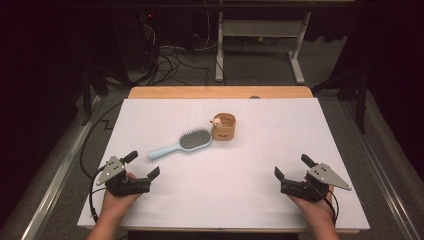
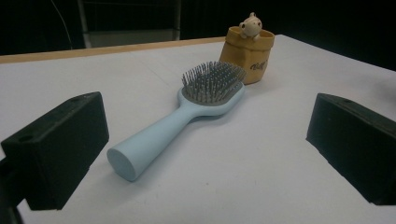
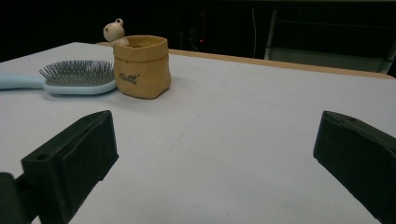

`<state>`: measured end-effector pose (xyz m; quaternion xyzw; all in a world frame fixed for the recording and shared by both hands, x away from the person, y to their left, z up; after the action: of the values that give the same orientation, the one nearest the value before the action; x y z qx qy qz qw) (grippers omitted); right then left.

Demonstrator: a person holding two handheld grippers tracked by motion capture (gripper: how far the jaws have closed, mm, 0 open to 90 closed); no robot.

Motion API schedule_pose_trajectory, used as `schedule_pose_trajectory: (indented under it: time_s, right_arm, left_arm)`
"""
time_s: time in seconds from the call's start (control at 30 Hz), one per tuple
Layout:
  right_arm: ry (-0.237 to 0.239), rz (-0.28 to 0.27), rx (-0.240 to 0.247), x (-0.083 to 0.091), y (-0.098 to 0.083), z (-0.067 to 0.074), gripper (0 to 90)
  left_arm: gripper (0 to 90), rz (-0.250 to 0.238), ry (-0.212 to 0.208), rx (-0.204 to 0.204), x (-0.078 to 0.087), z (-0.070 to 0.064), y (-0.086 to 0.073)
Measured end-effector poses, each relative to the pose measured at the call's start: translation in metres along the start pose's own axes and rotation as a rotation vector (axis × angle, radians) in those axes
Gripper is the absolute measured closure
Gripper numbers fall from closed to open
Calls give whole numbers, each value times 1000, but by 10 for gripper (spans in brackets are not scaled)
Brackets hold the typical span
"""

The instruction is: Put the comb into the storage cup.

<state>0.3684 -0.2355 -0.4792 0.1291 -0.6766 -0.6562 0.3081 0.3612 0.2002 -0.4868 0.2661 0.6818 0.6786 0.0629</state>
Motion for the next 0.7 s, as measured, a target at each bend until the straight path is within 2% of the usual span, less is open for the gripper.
schedule_pose_trajectory:
  time_s: [0.23,0.43,0.7]
  right_arm:
    - [2,1,-2,0,0,0,2]
    - [2,2,2,-1,0,1,2]
    - [4,6,1,-1,-1,1,2]
  left_arm:
    - [0,14,14,-38,0,1,0]
    - [8,19,26,-45,1,2,1]
    - [138,18,13,-33,4,3,2]
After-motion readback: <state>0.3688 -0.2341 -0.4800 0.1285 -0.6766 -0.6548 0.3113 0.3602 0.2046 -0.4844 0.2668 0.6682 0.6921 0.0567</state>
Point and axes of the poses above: each handheld gripper's, and its own axes: x roughly backward along the jaws, y roughly out of its top, z roughly to its left, the point moved 9 cm from there along -x, roughly forward along the jaws, and after that the axes turned 11 degrees about y, right-handed, at the moved point
